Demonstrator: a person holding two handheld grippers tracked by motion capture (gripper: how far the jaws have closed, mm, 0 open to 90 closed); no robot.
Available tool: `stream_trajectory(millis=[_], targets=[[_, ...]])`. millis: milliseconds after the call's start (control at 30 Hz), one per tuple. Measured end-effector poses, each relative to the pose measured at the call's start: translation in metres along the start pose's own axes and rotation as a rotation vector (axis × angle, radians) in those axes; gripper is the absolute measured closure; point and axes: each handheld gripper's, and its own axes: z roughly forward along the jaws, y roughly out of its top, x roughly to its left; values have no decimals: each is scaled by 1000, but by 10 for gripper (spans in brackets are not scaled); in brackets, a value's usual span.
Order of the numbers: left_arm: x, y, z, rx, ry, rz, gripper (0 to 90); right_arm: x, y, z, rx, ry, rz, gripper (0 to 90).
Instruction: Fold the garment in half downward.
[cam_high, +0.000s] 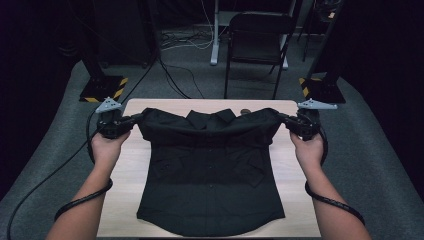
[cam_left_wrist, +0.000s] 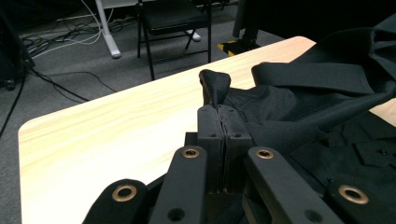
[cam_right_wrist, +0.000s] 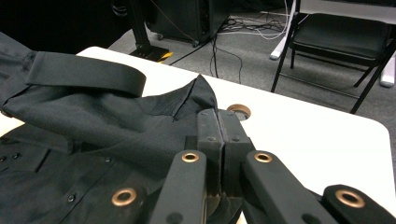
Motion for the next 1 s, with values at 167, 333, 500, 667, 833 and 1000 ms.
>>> stream_trajectory(millis=[167, 333, 500, 667, 833, 1000], targets=[[-4, -3, -5, 1, -11, 12, 884, 0, -5, -5, 8, 17, 3, 893], [-7, -6, -10, 2, -22, 20, 884, 2, -8, -11, 23, 31, -8, 892], [-10, -8, -13, 12, -31, 31, 884, 3, -11, -16, 40, 42, -19, 893], [-12, -12, -16, 21, -43, 37, 884, 5, -15, -21, 59, 59, -26, 892], [-15, -14, -20, 22, -54, 50, 884, 7, -17, -25, 73, 70, -32, 892], [-20, -18, -26, 23, -69, 67, 884, 7, -19, -29, 77, 72, -41, 892]])
